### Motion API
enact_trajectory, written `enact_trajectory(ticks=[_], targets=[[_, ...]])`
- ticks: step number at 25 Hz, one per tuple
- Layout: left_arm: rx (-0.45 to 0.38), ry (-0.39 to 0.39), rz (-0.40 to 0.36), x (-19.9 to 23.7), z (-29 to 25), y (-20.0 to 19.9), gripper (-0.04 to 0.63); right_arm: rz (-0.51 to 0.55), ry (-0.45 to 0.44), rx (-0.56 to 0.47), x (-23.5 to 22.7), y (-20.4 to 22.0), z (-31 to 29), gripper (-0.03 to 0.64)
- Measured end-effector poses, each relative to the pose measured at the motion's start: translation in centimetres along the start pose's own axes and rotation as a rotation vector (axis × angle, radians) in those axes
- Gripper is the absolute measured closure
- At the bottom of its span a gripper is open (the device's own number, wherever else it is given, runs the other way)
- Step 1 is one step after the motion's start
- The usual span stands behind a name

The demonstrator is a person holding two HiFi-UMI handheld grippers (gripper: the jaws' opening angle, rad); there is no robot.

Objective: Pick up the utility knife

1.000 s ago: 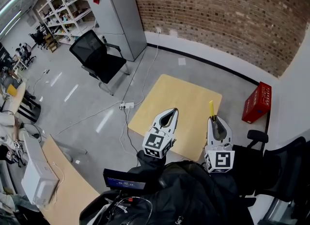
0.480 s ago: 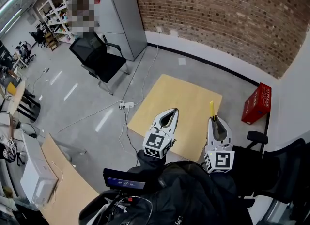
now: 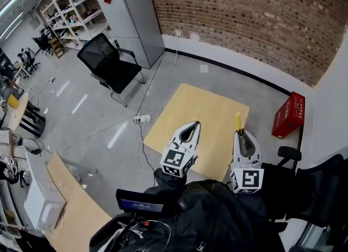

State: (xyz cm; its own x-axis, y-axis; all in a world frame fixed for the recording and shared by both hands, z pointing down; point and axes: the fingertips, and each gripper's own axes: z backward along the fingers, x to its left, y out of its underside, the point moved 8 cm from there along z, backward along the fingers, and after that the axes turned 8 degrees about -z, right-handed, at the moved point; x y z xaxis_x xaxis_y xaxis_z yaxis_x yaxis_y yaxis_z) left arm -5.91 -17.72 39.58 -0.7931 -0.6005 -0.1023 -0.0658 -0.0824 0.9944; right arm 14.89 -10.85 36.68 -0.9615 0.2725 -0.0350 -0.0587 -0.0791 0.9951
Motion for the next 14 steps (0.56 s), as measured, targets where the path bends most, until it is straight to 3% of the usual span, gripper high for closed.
enact_trajectory(ticks=[14], targets=[[0.004, 0.001, 0.0, 0.55, -0.62, 0.18, 0.595, 0.012, 0.001, -0.004, -0.05, 0.08, -0.75, 0.548]])
